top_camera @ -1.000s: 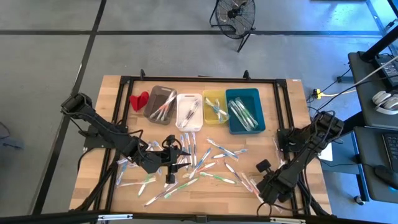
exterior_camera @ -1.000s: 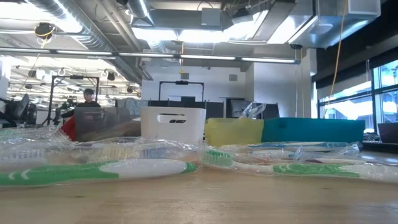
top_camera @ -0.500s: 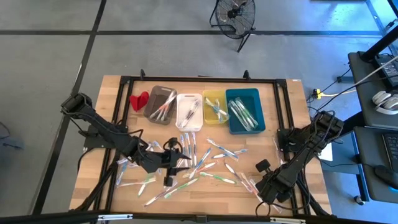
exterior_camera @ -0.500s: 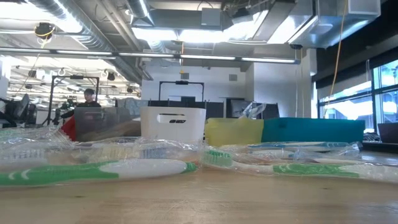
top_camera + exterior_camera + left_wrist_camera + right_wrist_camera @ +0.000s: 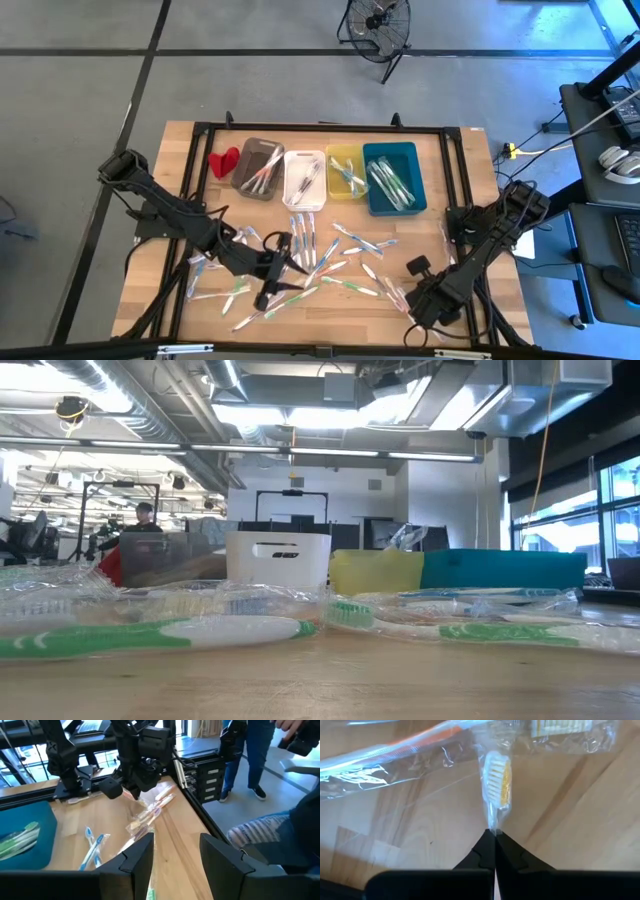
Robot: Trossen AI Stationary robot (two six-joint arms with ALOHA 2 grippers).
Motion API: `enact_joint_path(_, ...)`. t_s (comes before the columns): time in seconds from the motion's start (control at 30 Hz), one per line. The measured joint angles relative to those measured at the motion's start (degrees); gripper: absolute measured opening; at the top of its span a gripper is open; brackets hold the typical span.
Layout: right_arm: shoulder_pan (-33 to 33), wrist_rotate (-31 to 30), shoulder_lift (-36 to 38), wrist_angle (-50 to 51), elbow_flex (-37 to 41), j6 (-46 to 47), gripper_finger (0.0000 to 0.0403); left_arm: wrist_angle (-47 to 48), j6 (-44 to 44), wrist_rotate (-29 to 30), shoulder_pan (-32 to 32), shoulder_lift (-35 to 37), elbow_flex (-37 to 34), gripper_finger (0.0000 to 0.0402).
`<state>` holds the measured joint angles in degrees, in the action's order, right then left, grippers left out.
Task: Pick & Place Toothbrushes
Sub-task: Put the orange toothbrush into the black bin
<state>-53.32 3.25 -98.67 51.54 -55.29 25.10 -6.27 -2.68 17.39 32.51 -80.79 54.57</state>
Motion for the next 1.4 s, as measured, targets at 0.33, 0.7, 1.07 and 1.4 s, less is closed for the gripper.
enact_joint_path(0.33, 0.5, 0.5, 0.1, 4.4, -2.5, 0.0, 0.0002, 0.0, 0.0, 0.0, 0.0, 0.0, 0.0, 0.0155)
enact_joint_path(0.7, 0.5, 1.7, 0.2, 15.4, -12.1, 0.0, 0.0001, 0.0, 0.0, 0.0, 0.0, 0.0, 0.0, 0.0155)
enact_joint_path(1.07, 1.9, -6.5, 0.3, 23.1, -25.1, 7.1, 0.0000, 0.0, -0.1, 0.0, 0.0, 0.0, 0.0, 0.0155)
enact_joint_path(1.4, 4.8, -19.0, 0.3, 18.3, -30.5, 5.4, 0.0000, 0.1, 0.8, 1.6, 0.0, 0.0, 0.0, 0.0155)
